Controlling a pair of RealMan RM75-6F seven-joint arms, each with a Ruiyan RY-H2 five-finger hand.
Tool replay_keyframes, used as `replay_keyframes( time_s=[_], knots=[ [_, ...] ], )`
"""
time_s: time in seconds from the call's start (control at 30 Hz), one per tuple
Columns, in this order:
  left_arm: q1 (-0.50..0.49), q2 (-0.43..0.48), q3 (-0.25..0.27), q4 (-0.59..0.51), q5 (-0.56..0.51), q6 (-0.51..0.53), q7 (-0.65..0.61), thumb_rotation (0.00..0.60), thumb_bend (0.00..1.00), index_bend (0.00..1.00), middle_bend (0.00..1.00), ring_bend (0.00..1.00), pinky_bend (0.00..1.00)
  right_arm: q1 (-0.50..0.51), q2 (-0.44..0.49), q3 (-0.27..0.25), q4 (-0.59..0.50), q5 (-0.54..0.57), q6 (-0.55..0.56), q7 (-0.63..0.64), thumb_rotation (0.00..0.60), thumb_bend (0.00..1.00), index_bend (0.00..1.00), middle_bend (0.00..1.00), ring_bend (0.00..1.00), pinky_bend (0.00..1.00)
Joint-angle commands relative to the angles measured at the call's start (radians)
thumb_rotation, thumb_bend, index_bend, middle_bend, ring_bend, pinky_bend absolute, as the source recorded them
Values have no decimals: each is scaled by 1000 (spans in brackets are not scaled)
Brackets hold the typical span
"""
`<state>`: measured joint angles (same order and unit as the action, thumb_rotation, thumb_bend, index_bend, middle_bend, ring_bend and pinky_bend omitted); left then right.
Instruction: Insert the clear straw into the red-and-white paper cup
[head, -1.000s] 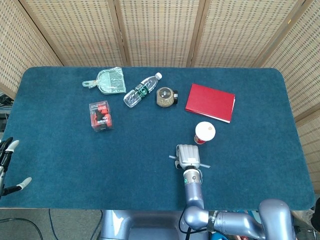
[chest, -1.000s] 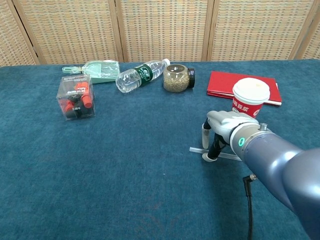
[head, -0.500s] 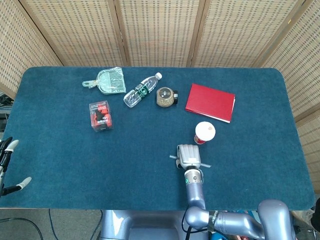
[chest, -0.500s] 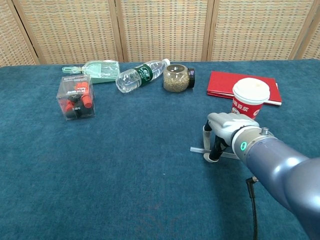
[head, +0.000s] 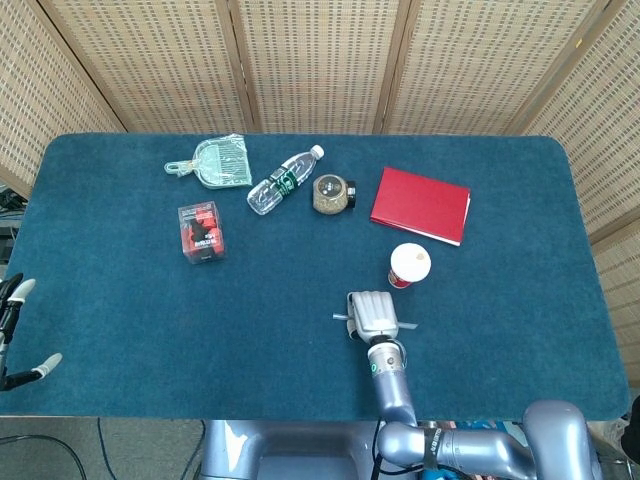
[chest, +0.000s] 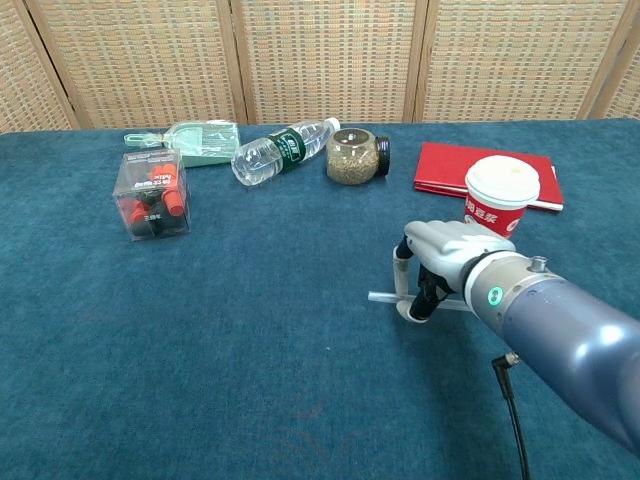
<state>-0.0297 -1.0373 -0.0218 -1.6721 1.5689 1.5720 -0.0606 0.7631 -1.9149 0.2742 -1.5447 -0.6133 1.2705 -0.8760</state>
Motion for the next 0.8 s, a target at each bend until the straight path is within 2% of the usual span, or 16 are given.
replay_keyframes(
  time_s=[0.03, 0.1, 0.23, 0.3, 0.4, 0.5, 0.63, 0.73, 0.8],
  knots=[
    [-1, 1, 0, 1, 0, -3, -2, 600, 166, 0, 0, 0, 0, -27, 68, -25, -87, -95, -31, 85, 600, 587, 721, 1000, 955, 1000],
    [-3, 1, 1, 2, 0, -7, -2, 600, 166, 0, 0, 0, 0, -38, 109, -25, -136, -144, -52, 138, 600, 590, 721, 1000, 954, 1000],
    [-7, -1, 1, 4, -2, -13, 1, 600, 165, 0, 0, 0, 0, -65, 244, 9, -300, -284, -123, 317, 600, 590, 721, 1000, 955, 1000],
    [-8, -3, 1, 4, -3, -16, 3, 600, 166, 0, 0, 0, 0, -70, 288, 24, -340, -311, -151, 372, 600, 591, 722, 1000, 955, 1000],
    [-13, -6, 2, 7, -4, -27, 7, 600, 165, 0, 0, 0, 0, -72, 361, 87, -409, -384, -201, 506, 600, 591, 722, 1000, 955, 1000],
    [-16, -9, -1, 12, -2, -26, 7, 600, 165, 0, 0, 0, 0, -73, 433, 166, -437, -422, -258, 671, 600, 591, 723, 1000, 954, 1000],
    [-18, -13, -1, 18, -1, -26, 4, 600, 165, 0, 0, 0, 0, -68, 485, 274, -415, -405, -288, 860, 600, 591, 724, 1000, 954, 1000],
    [-18, -15, -3, 18, -4, -24, 8, 600, 165, 0, 0, 0, 0, -60, 504, 335, -389, -360, -303, 964, 600, 590, 725, 1000, 955, 1000],
    [-18, -15, -4, 18, -6, -24, 9, 600, 165, 0, 0, 0, 0, -55, 512, 354, -373, -342, -312, 1003, 600, 590, 725, 1000, 955, 1000]
  ],
)
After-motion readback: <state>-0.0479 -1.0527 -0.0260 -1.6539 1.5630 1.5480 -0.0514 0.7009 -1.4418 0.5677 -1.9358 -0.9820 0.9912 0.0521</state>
